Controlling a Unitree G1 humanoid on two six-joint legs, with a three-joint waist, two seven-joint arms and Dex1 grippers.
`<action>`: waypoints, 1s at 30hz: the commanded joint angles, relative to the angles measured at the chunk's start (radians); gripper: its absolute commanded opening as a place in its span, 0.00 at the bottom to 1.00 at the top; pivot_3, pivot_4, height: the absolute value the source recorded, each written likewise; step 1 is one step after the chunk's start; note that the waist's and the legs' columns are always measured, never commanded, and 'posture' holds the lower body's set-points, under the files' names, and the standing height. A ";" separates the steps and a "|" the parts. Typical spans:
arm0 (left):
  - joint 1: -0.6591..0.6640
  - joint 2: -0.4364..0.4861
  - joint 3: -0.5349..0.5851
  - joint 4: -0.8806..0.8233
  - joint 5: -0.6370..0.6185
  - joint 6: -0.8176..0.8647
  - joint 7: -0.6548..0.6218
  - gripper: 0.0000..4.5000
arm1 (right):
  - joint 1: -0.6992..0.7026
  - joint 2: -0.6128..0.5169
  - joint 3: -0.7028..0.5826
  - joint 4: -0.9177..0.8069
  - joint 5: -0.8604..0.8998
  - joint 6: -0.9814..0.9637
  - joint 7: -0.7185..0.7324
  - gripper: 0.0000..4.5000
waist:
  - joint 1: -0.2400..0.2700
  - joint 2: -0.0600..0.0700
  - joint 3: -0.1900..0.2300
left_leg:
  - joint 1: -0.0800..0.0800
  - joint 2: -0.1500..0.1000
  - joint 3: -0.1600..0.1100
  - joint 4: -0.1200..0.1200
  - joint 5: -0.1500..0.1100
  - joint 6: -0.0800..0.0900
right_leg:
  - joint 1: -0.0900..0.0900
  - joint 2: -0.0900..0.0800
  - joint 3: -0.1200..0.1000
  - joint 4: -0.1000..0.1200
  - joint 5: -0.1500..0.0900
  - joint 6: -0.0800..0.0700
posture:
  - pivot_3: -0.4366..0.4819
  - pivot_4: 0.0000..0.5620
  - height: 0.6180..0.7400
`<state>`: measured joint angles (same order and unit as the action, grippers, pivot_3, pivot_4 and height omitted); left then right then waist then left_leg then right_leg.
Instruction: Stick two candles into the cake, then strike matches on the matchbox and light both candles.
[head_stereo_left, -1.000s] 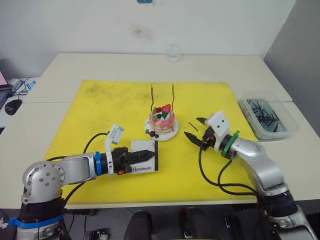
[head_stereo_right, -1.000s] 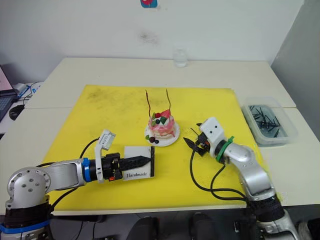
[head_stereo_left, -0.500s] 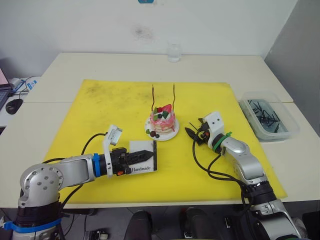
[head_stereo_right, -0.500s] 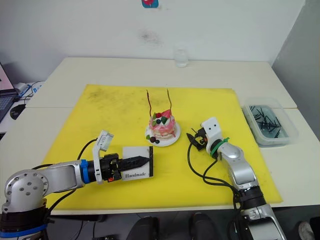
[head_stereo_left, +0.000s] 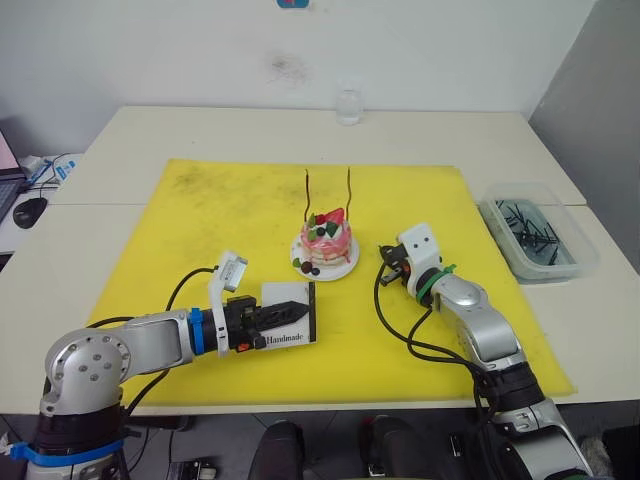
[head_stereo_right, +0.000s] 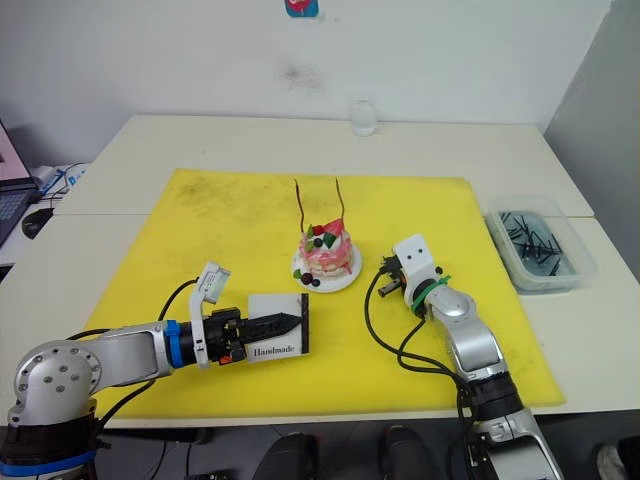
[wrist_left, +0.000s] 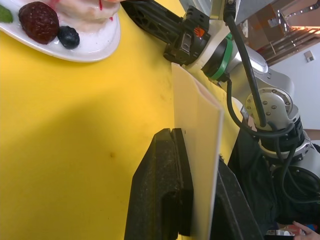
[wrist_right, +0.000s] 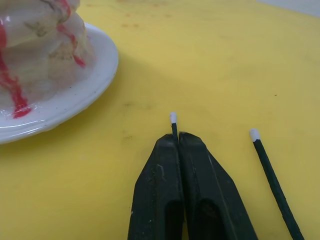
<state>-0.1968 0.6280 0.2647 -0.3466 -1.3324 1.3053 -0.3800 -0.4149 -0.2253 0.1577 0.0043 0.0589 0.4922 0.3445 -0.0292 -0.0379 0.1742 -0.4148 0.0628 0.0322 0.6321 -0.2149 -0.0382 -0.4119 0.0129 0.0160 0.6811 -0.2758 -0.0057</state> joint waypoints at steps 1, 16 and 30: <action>0.004 0.009 -0.004 -0.014 -0.008 -0.016 0.002 0.00 | -0.002 0.006 -0.025 -0.064 0.022 0.028 0.004 0.02 | 0.000 0.000 0.000 | 0.000 0.000 0.000 0.000 0.000 0.000 | 0.000 0.000 0.000 0.000 0.000 0.000 | 0.48 0.27 0.91; -0.003 0.035 -0.038 -0.041 -0.004 -0.021 -0.047 0.00 | 0.189 -0.145 -0.140 -0.697 0.182 0.460 0.039 0.02 | 0.008 0.000 0.000 | -0.001 0.000 0.000 0.000 0.000 0.000 | -0.001 -0.001 -0.001 -0.001 0.000 0.000 | 0.48 0.27 0.91; -0.001 0.081 -0.126 -0.095 0.084 -0.071 -0.157 0.00 | 0.462 -0.074 -0.096 -0.640 0.145 0.233 -0.033 0.02 | 0.000 0.000 0.000 | 0.001 0.000 0.000 -0.001 0.000 0.000 | 0.000 0.000 0.000 0.000 0.000 0.000 | 0.48 0.27 0.91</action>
<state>-0.1890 0.7037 0.1406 -0.4211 -1.2468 1.2530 -0.5186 0.0477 -0.3042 0.0787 -0.6349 0.2094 0.7673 0.3231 -0.0295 -0.0379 0.1741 -0.4137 0.0626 0.0322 0.6315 -0.2149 -0.0383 -0.4119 0.0130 0.0159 0.6809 -0.2760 -0.0059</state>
